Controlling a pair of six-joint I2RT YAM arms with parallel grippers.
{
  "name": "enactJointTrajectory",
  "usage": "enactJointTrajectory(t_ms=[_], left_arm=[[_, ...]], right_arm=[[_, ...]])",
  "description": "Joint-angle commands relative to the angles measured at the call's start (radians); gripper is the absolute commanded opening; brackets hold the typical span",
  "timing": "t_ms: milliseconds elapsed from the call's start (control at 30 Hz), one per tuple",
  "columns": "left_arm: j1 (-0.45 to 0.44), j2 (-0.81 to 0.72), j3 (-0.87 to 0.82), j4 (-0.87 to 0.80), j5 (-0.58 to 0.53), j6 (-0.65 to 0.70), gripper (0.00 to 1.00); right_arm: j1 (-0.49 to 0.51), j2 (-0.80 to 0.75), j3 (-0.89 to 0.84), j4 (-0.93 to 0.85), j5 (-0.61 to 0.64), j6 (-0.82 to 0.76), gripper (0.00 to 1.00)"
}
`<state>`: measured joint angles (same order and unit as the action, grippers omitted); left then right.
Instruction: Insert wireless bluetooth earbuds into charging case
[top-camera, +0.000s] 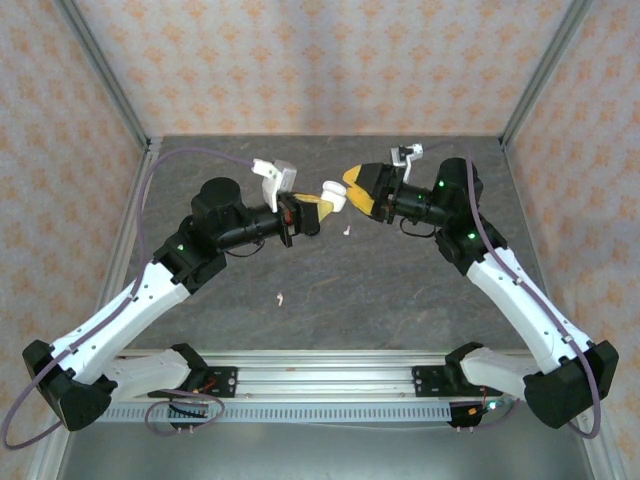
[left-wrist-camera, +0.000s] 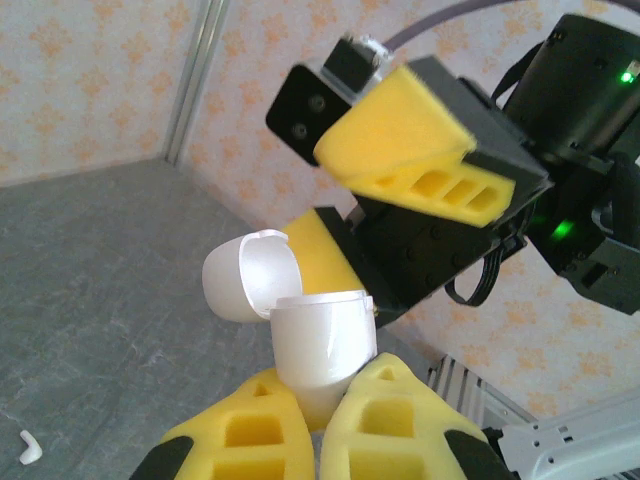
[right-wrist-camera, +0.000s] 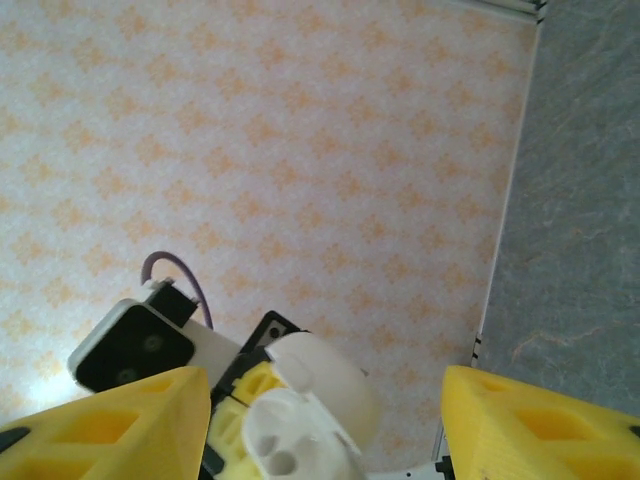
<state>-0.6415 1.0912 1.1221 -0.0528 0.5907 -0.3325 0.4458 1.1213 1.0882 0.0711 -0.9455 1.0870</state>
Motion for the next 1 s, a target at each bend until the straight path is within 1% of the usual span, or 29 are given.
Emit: enactJointTrajectory(t_ms=[0,300,700,767,833,967], left_arm=[[-0.001,-0.017,-0.008,0.09,-0.031,0.008,0.0],[-0.001,0.023,0.002,0.135,-0.049,0.018,0.0],[-0.001,0.095,0.035,0.178,-0.073,0.041,0.0],[-0.001,0.101,0.035,0.191,-0.078,0.042,0.0],[-0.002,0.108,0.035,0.2,-0.084,0.046,0.0],[-0.002,0.122,0.039,0.196,-0.079,0.057,0.0]], right_arm=[[-0.005,-0.016,-0.007,0.023,0.018,0.035,0.63],[0.011,0.003,-0.042,0.153,0.003,0.143,0.64],[0.034,0.038,-0.053,0.235,0.022,0.206,0.64],[0.036,0.041,-0.053,0.24,0.025,0.211,0.61],[0.034,0.045,-0.056,0.252,0.032,0.222,0.57],[0.034,0.051,-0.069,0.297,0.051,0.258,0.47]])
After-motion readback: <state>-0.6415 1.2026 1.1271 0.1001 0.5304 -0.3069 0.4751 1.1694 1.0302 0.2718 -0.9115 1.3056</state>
